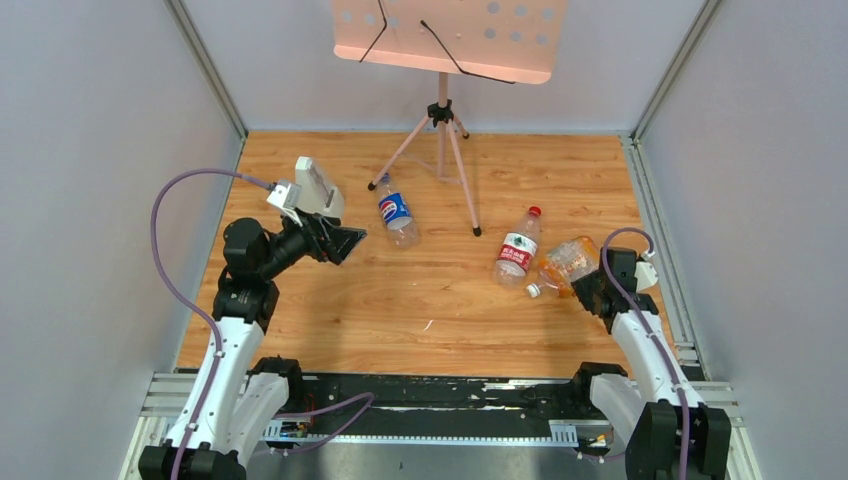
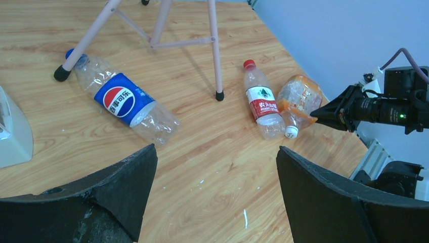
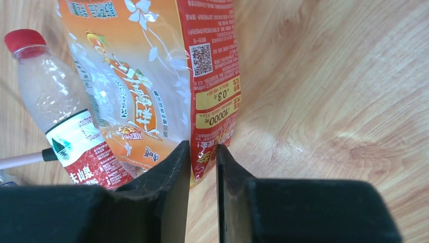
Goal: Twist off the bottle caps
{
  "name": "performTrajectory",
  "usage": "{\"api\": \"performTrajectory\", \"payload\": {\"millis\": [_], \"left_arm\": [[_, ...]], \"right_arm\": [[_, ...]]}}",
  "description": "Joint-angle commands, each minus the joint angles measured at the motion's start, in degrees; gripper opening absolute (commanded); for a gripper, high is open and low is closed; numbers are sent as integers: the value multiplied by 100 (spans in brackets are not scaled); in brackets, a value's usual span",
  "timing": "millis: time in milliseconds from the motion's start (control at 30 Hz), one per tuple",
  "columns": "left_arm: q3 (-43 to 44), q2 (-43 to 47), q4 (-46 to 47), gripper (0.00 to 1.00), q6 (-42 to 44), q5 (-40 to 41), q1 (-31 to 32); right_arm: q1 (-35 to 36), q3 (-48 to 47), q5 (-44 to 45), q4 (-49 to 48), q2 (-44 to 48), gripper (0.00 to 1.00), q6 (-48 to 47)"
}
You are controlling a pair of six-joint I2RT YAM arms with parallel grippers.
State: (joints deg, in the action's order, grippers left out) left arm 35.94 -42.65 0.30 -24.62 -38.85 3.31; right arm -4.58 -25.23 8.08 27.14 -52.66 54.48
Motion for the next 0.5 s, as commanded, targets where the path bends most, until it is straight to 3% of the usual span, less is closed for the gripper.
{"api": "performTrajectory", "payload": {"millis": [0, 67, 133, 267, 333, 467], "left_arm": [[-30, 73, 250, 94, -49, -145, 16], [-42, 104, 249, 93, -59, -148, 20], [-42, 126, 225, 93, -44, -162, 35], [-63, 186, 227, 93, -50, -139, 52], [-72, 180, 243, 93, -51, -139, 59], [-84, 129, 328, 93, -83, -165, 68]], "right_arm": [[-17, -158, 8, -169, 307, 13, -431], [-17, -191, -48, -173, 440, 0, -555], [-17, -239, -75, -165, 538, 0, -633], [-17, -286, -115, -153, 564, 8, -721], [-17, -312, -131, -152, 459, 17, -787], [-17, -434, -158, -150, 26, 24, -995]]}}
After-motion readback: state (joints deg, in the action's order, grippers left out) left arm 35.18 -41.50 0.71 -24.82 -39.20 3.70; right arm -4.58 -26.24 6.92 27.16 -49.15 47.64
